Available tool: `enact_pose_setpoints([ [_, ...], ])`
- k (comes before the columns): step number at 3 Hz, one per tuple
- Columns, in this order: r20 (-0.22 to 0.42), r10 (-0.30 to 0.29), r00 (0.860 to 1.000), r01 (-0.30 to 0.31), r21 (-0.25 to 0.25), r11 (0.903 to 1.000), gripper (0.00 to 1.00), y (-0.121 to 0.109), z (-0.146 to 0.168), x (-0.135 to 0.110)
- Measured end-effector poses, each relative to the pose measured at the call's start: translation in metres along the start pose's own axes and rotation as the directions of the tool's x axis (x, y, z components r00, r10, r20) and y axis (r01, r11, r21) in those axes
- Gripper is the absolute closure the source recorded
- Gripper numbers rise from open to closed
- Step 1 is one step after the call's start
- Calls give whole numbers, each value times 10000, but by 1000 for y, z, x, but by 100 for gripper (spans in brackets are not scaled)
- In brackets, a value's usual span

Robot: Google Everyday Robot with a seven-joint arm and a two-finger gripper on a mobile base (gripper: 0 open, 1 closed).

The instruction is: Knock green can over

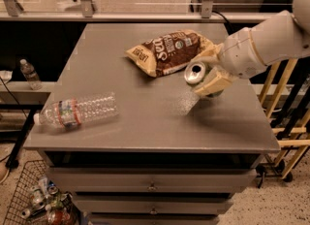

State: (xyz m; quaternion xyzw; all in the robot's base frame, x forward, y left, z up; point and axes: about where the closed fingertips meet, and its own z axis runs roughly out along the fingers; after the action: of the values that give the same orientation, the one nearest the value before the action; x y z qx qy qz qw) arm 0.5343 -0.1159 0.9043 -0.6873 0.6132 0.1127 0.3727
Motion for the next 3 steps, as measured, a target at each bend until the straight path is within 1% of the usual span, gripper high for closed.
enact_pose_setpoints([
  [1,-1229,-2226,9671,1991,-1780,9637,100,21,10,-3],
  [2,-1909,-4421,8764,3581,-3553,8634,100,40,20,-7],
  [3,-2415,-5990,7634,4413,-4822,7568,100,50,34,-8],
])
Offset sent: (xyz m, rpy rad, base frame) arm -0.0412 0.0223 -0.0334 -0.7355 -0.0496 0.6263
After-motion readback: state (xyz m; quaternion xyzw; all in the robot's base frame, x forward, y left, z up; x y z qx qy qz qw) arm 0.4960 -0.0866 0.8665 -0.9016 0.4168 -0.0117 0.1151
